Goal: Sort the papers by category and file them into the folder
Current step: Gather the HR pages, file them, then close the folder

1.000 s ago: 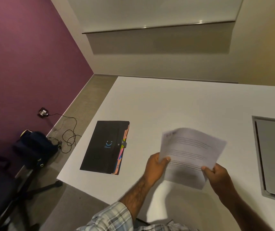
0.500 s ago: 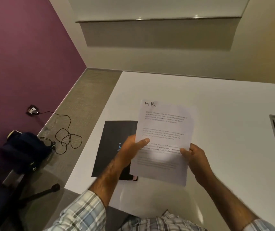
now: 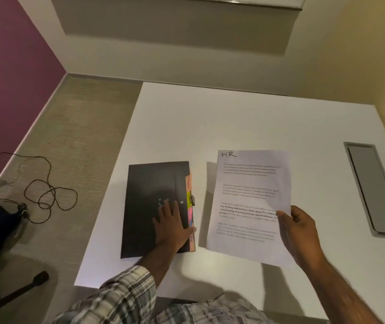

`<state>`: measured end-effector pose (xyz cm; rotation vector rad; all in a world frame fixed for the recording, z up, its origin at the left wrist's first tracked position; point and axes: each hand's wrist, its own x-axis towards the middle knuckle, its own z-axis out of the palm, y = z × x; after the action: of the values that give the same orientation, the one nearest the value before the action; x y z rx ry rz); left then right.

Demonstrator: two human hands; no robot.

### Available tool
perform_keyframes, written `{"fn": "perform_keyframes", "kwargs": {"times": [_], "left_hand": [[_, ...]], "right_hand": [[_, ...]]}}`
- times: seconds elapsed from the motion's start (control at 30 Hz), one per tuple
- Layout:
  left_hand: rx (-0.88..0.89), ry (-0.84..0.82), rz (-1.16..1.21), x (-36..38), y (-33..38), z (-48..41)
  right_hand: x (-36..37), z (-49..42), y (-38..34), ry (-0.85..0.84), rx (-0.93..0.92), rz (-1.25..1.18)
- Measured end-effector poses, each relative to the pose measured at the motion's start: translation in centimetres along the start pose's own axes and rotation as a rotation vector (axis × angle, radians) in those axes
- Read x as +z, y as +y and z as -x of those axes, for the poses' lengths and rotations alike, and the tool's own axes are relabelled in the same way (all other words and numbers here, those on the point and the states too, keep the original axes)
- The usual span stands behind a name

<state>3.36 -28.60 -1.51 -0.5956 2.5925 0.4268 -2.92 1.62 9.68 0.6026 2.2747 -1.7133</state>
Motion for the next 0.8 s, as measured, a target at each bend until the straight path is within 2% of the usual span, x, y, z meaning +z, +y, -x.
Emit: {"fn": "perform_keyframes", "kwargs": {"times": [0.07,0.17,0.4,0.8], "left_hand": [[-0.004,-0.012,-0.069,0.9,0.1,0.0],[0.052,0.059,-0.133,1.3,0.4,-0.5],[0.102,0.108,-0.102,1.5,0.4,-1.2],[0.037,-0.004,-0.087,1.1,2.2,-2.0]], "right_hand": [[-0.5,0.2,0.5,0.023,0.017,-0.016],[-0.5,0.6,0.8,0.055,0.026,-0.06],[1.1,1.5,1.0,0.063,0.066,-0.142],[1.7,1.7,1.0,0.085,0.067,-0.163]]}}
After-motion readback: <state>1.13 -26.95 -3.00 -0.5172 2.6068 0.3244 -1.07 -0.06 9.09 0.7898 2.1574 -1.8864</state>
